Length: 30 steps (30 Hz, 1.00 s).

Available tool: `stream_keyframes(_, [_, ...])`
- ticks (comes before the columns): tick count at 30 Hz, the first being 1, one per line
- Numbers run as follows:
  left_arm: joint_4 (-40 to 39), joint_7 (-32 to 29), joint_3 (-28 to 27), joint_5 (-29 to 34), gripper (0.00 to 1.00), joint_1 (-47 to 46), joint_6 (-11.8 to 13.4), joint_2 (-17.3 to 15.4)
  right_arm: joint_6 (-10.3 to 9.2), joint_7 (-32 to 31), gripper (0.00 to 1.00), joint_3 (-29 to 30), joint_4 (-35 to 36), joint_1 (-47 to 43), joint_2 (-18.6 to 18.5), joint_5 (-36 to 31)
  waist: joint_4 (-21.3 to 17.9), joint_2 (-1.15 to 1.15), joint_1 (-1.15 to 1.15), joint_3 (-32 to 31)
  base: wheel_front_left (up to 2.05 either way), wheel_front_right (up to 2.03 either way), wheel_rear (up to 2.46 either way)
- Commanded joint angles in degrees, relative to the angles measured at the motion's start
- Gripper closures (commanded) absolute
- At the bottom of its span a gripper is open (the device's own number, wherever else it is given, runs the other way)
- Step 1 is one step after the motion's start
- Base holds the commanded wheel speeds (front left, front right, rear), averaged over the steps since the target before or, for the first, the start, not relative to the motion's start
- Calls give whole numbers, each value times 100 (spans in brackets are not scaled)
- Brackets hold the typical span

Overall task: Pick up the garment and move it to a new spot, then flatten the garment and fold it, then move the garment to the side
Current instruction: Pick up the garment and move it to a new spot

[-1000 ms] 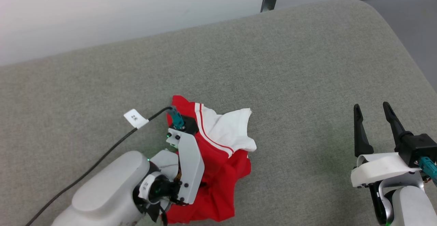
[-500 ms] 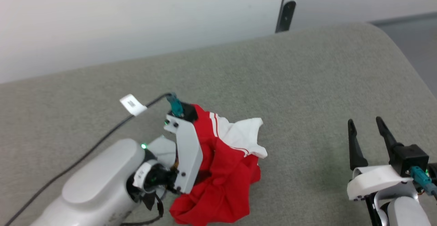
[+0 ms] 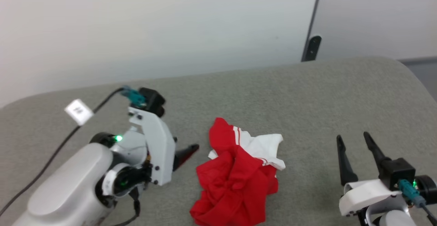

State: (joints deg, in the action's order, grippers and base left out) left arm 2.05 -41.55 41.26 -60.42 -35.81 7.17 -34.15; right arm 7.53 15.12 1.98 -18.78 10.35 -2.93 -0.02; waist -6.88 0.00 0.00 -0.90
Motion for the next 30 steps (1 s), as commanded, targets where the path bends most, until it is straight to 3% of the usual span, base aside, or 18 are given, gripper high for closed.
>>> stream_keyframes(1, [-26,185,-71,38,0,137,-81,-28,-8,5,0,-26,-19,-86,9,23,189,0,0,-178,0,0,0])
stream_keyframes(15, [139,2215,-654,376,0,911,-414,-180,-8,6,0,-397,-108,-236,9,88,470,0,0,-475,0,0,0])
stream_keyframes(30, [771,4292,-1193,507,0,1931,-584,-36,-8,5,0,-666,-136,-532,9,187,634,0,0,-683,0,0,0])
